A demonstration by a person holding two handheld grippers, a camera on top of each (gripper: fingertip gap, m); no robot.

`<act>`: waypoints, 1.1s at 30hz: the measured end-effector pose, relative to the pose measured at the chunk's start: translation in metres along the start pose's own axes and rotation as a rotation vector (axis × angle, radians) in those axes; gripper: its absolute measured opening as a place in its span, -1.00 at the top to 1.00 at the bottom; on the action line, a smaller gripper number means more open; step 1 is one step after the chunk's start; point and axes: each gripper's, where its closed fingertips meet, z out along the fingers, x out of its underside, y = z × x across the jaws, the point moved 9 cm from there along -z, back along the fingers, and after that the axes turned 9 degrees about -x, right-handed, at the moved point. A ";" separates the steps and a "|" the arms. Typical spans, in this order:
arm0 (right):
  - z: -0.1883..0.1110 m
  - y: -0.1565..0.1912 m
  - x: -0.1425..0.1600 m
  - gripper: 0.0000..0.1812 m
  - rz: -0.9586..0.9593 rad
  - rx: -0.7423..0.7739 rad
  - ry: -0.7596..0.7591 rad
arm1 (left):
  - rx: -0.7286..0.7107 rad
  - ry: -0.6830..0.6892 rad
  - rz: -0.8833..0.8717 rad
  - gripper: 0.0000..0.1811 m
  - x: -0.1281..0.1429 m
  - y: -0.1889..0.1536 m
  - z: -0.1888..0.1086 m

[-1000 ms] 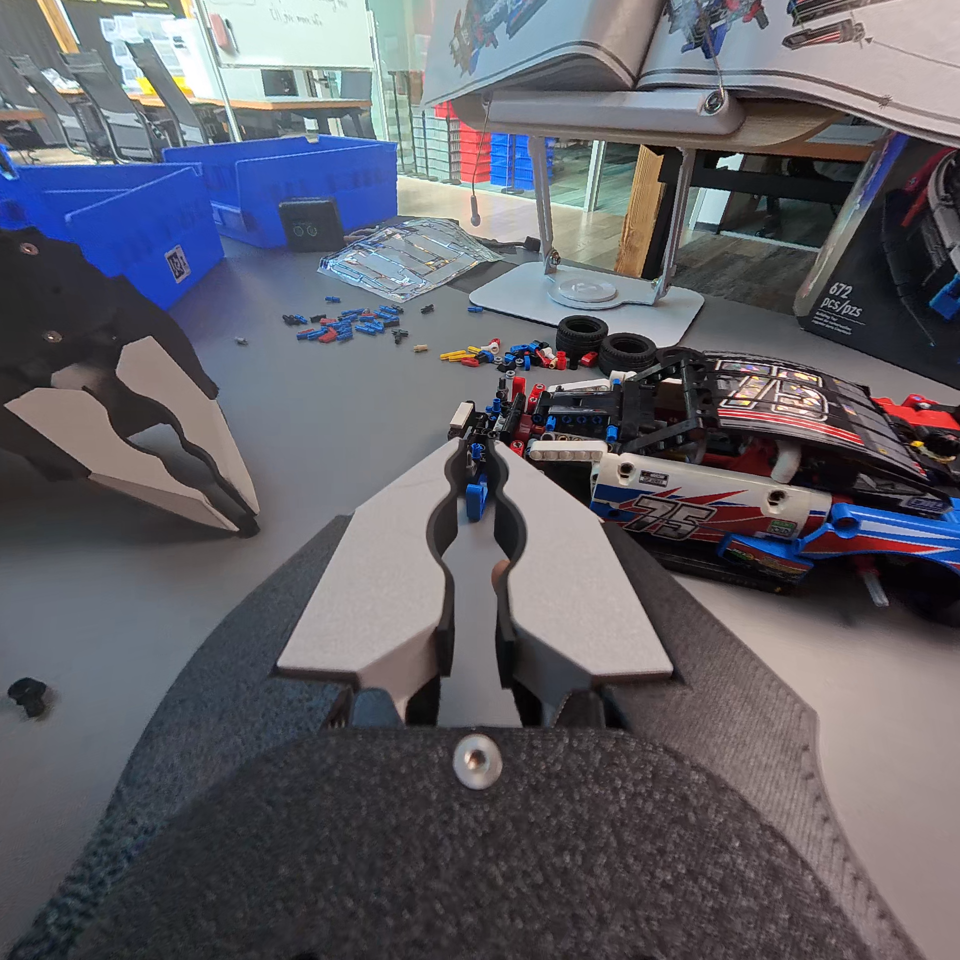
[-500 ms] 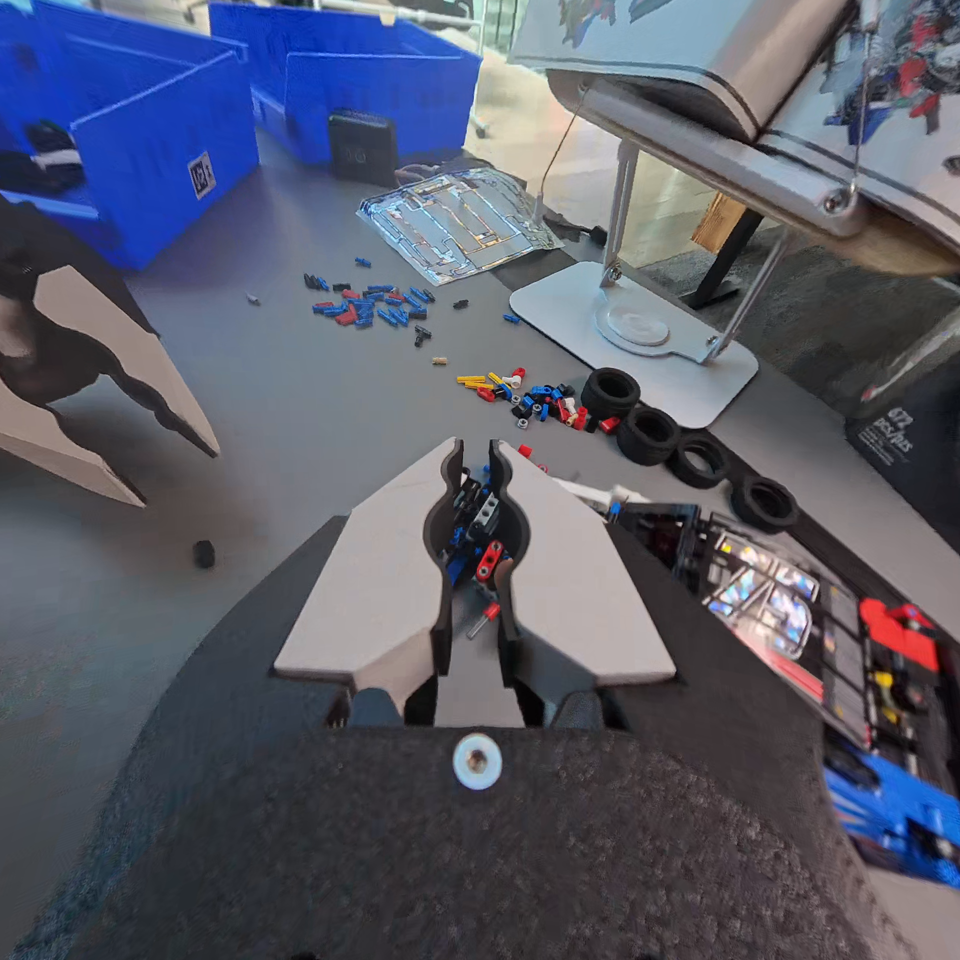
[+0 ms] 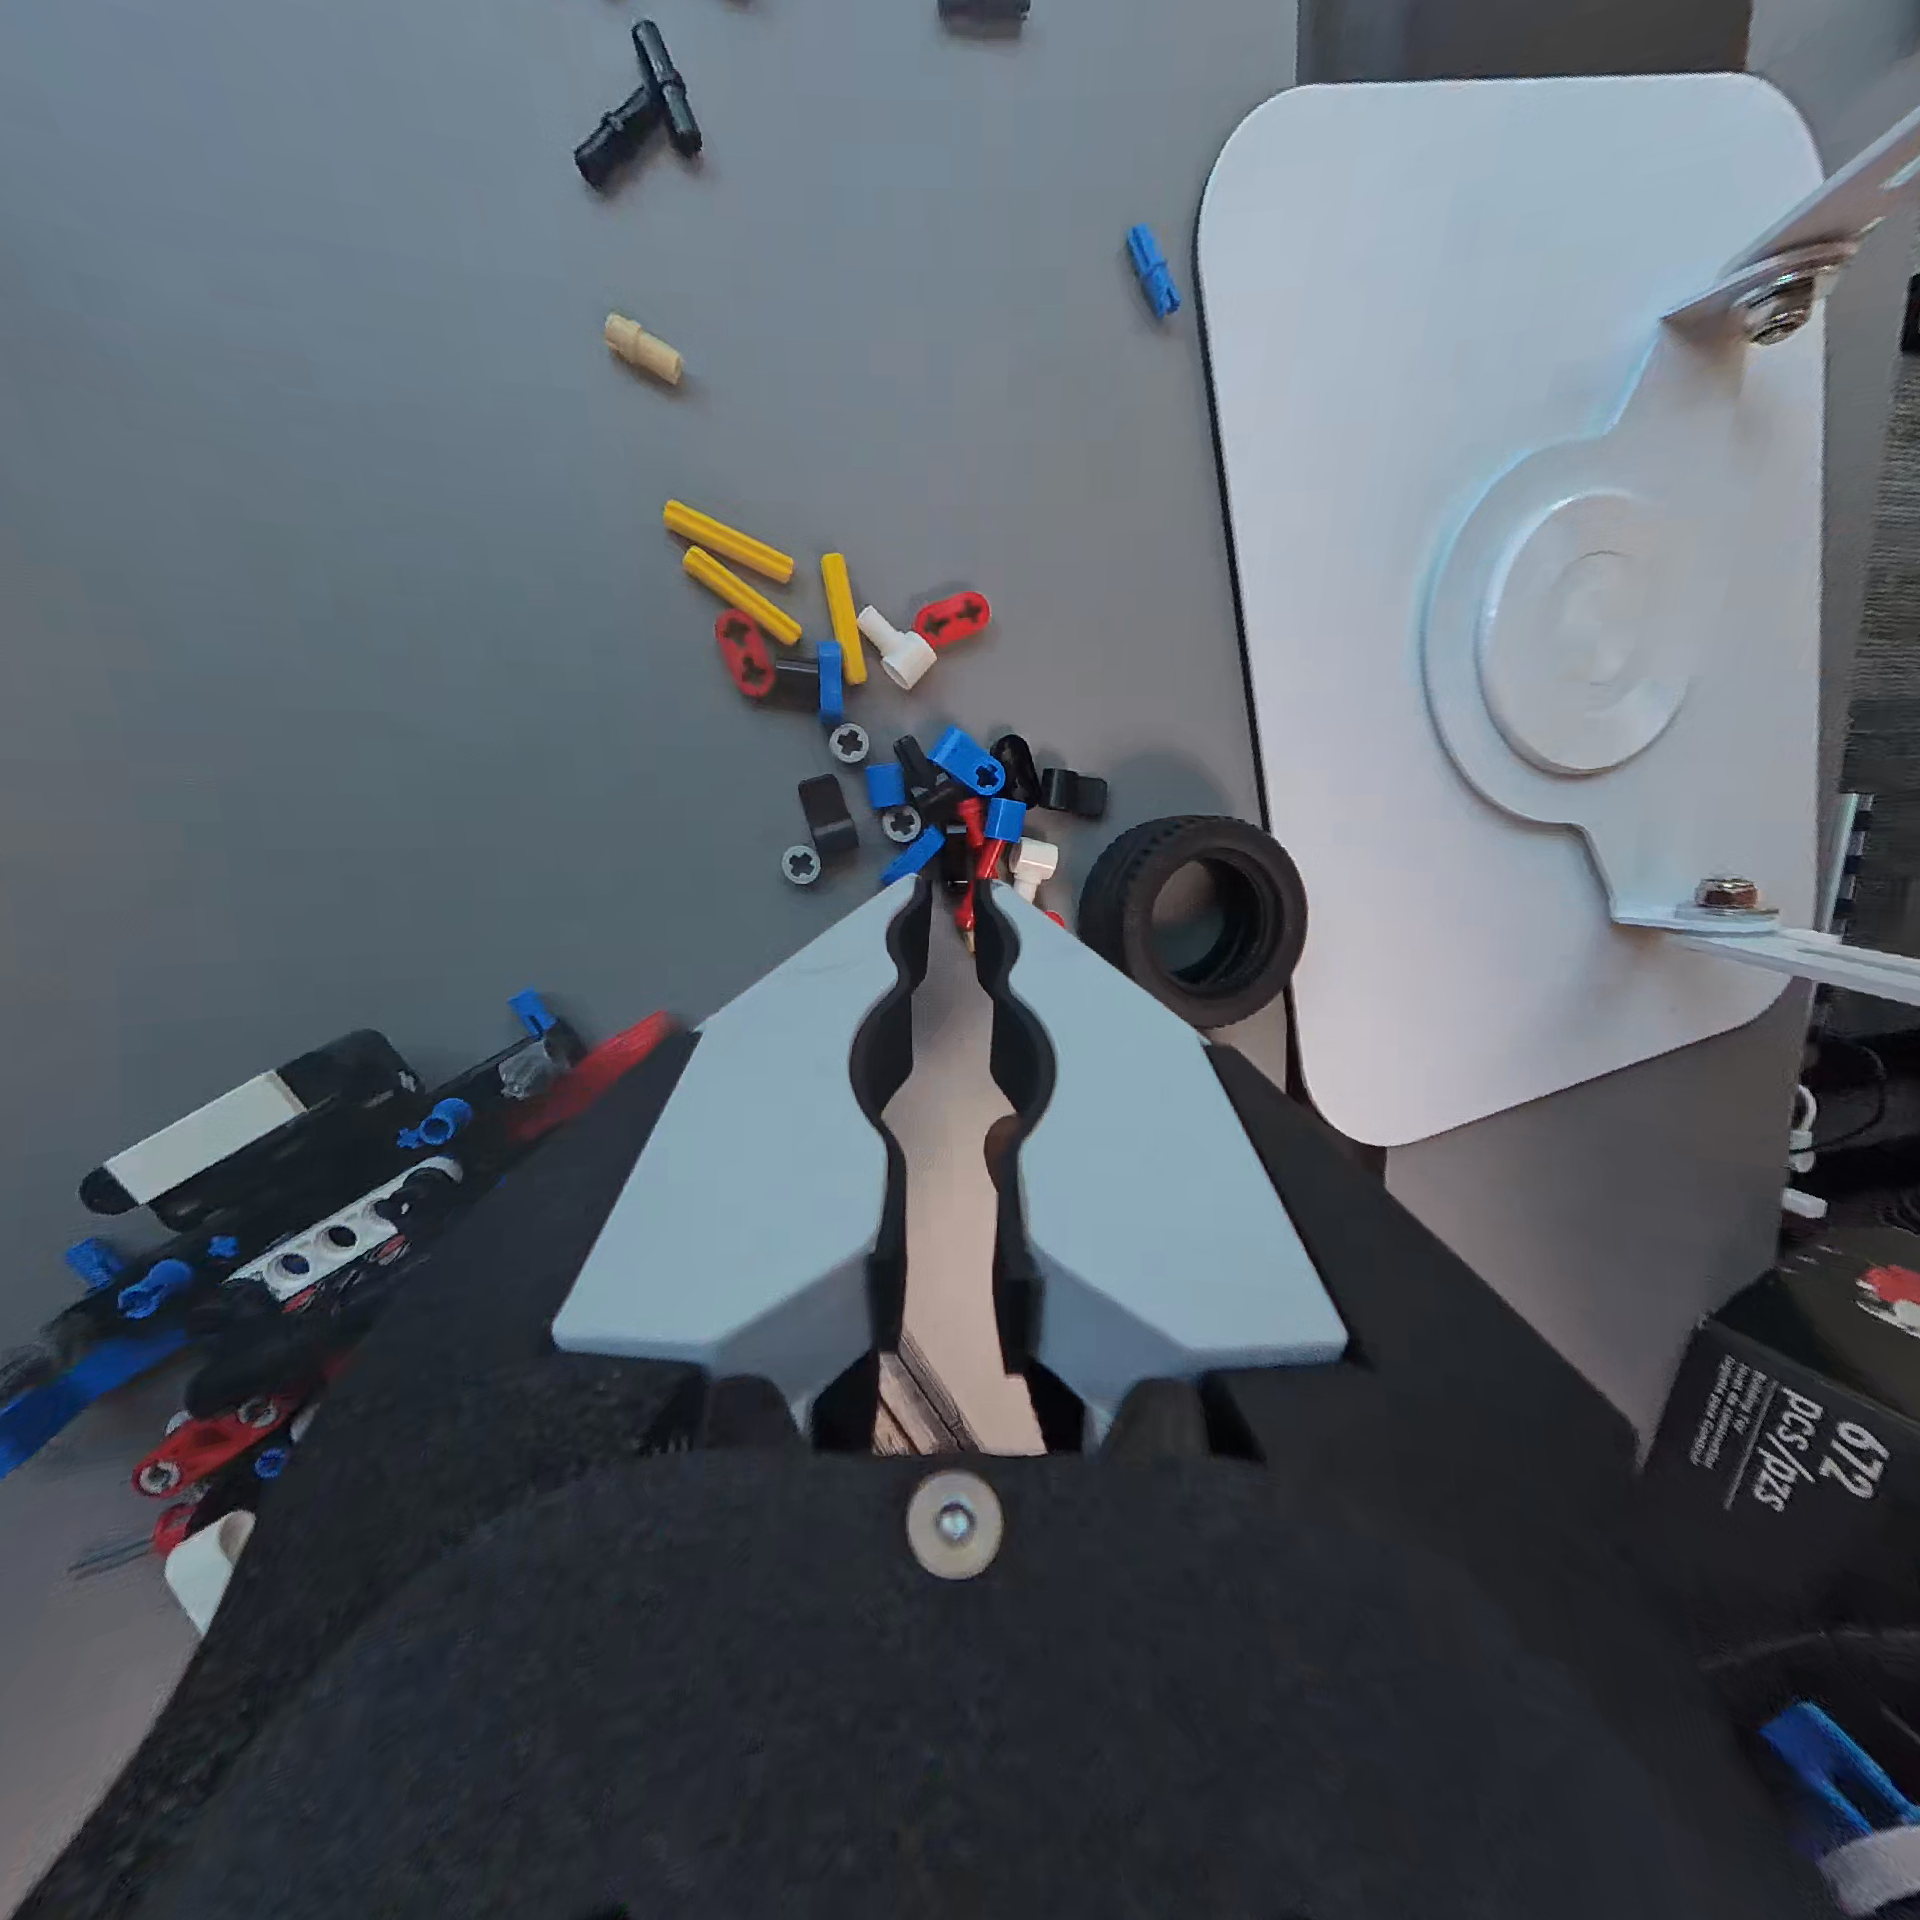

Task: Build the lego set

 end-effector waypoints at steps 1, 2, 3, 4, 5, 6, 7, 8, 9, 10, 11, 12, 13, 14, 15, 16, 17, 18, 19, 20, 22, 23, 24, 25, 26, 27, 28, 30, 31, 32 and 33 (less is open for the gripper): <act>0.003 0.000 0.001 0.93 -0.004 -0.010 0.011 | 0.008 -0.004 0.005 0.72 -0.001 -0.001 0.000; 0.005 0.000 0.001 0.93 -0.012 -0.014 0.022 | 0.015 -0.006 0.013 0.72 -0.002 -0.003 0.000; 0.007 0.000 0.001 0.93 -0.022 -0.014 0.026 | 0.022 -0.008 0.021 0.72 -0.002 -0.004 0.000; 0.008 0.000 0.001 0.93 -0.028 -0.013 0.027 | 0.029 -0.008 0.028 0.72 -0.002 -0.005 0.001; 0.009 -0.001 0.000 0.94 -0.033 -0.005 0.023 | 0.036 -0.006 0.033 0.72 -0.002 -0.006 0.001; 0.009 -0.001 0.000 0.94 -0.036 -0.002 0.024 | 0.042 -0.003 0.036 0.72 -0.001 -0.007 0.001; 0.010 -0.002 -0.001 0.94 -0.040 0.000 0.025 | 0.047 0.000 0.037 0.72 -0.001 -0.007 0.002; 0.010 -0.002 -0.001 0.94 -0.044 0.002 0.027 | 0.051 0.001 0.036 0.72 -0.001 -0.008 0.002; 0.010 -0.002 -0.002 0.94 -0.048 0.002 0.028 | 0.055 0.003 0.034 0.72 -0.001 -0.008 0.002; 0.011 -0.002 -0.002 0.94 -0.049 0.001 0.030 | 0.056 0.004 0.034 0.73 -0.001 -0.008 0.002; 0.012 -0.002 -0.002 0.94 -0.050 -0.001 0.036 | 0.055 0.003 0.035 0.73 -0.001 -0.008 0.002; 0.013 -0.003 -0.003 0.93 -0.056 0.003 0.040 | 0.055 0.002 0.036 0.73 -0.001 -0.008 0.002; 0.013 -0.003 -0.003 0.93 -0.064 0.011 0.042 | 0.055 0.003 0.036 0.73 -0.001 -0.008 0.002; 0.014 -0.003 -0.003 0.93 -0.069 0.017 0.042 | 0.054 0.003 0.036 0.73 -0.001 -0.008 0.002; 0.014 -0.004 -0.003 0.93 -0.069 0.015 0.039 | 0.054 0.004 0.036 0.73 -0.001 -0.007 0.002; 0.014 -0.004 -0.003 0.93 -0.067 0.013 0.038 | 0.054 0.005 0.035 0.73 0.000 -0.007 0.002; 0.014 -0.005 -0.004 0.93 -0.065 0.013 0.036 | 0.055 0.005 0.034 0.73 0.000 -0.007 0.002; 0.015 -0.005 -0.004 0.93 -0.064 0.014 0.035 | 0.055 0.005 0.033 0.74 0.000 -0.007 0.002; 0.015 -0.006 -0.005 0.93 -0.059 0.012 0.032 | 0.056 0.006 0.033 0.74 0.000 -0.007 0.002; 0.015 -0.006 -0.005 0.93 -0.051 0.009 0.029 | 0.057 0.008 0.033 0.74 0.000 -0.007 0.002; 0.016 -0.008 -0.006 0.94 -0.038 0.006 0.020 | 0.057 0.010 0.036 0.74 0.000 -0.007 0.002; 0.017 -0.008 -0.006 0.95 -0.029 0.004 0.014 | 0.056 0.009 0.038 0.75 0.000 -0.007 0.002; 0.017 -0.009 -0.006 0.95 -0.016 -0.001 0.006 | 0.053 0.008 0.040 0.75 0.000 -0.007 0.002; 0.017 -0.009 -0.006 0.95 -0.003 -0.008 0.000 | 0.051 0.008 0.039 0.75 0.000 -0.006 0.002; 0.016 -0.010 -0.006 0.96 0.010 -0.015 -0.009 | 0.048 0.009 0.036 0.75 0.000 -0.006 0.002; 0.013 -0.010 -0.006 0.97 0.022 -0.009 -0.028 | 0.046 0.007 0.033 0.75 0.000 -0.005 0.002; 0.008 -0.008 -0.007 0.98 0.024 -0.004 -0.051 | 0.044 0.006 0.031 0.74 0.000 -0.005 0.002; -0.008 0.001 -0.010 0.99 0.017 0.002 -0.096 | 0.039 0.006 0.030 0.74 0.000 -0.004 0.002; -0.018 0.010 -0.012 1.00 0.004 0.004 -0.120 | 0.037 0.006 0.032 0.74 0.000 -0.004 0.002; -0.028 0.021 -0.014 1.00 -0.013 0.004 -0.138 | 0.037 0.006 0.034 0.74 0.000 -0.004 0.001; -0.037 0.033 -0.014 1.00 -0.031 0.006 -0.148 | 0.037 0.005 0.036 0.74 -0.001 -0.005 0.001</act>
